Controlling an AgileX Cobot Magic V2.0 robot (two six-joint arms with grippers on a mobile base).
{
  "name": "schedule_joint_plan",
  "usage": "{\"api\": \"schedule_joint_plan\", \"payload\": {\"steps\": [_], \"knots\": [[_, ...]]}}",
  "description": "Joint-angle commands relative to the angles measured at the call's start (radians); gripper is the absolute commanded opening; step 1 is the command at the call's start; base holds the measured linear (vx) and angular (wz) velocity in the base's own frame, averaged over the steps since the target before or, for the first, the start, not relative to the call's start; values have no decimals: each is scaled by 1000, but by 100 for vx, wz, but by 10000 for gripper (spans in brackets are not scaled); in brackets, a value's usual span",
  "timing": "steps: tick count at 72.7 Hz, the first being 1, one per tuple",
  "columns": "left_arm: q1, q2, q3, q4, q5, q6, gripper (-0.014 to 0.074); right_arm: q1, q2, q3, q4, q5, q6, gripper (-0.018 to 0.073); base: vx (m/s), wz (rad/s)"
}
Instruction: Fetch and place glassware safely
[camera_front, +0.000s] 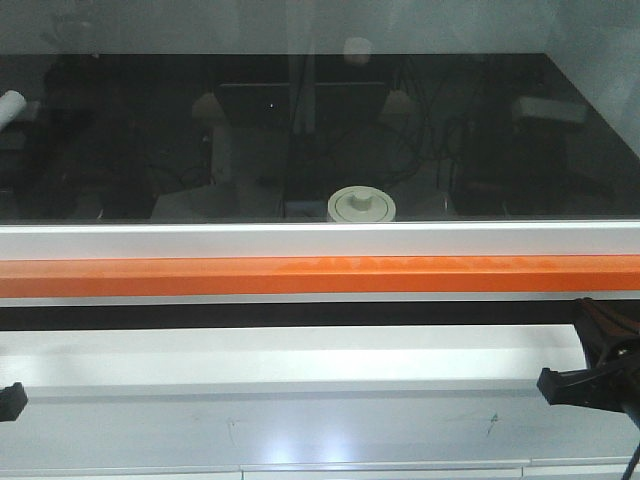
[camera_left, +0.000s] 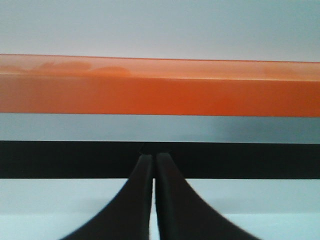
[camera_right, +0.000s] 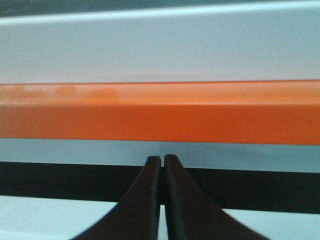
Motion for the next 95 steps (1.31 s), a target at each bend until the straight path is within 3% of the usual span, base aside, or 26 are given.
{"api": "schedule_joint_plan", "payload": {"steps": [1,42,57,95], "knots": [[-2,29,-23,-5,-115,-5,-7,1,28,-23,0,-113,-10,-3,0,0],[-2,138,-23,4,-251,3,-7,1,136,-23,14,-211,-10,-3,0,0],[-2,205,-23,81,-334,3,-7,1,178,-23,44,-265,-10,-3,0,0],[-2,332,-23,78,-523,0,-7,1,283,-23,49,-403,-59,-1,0,0]]}}
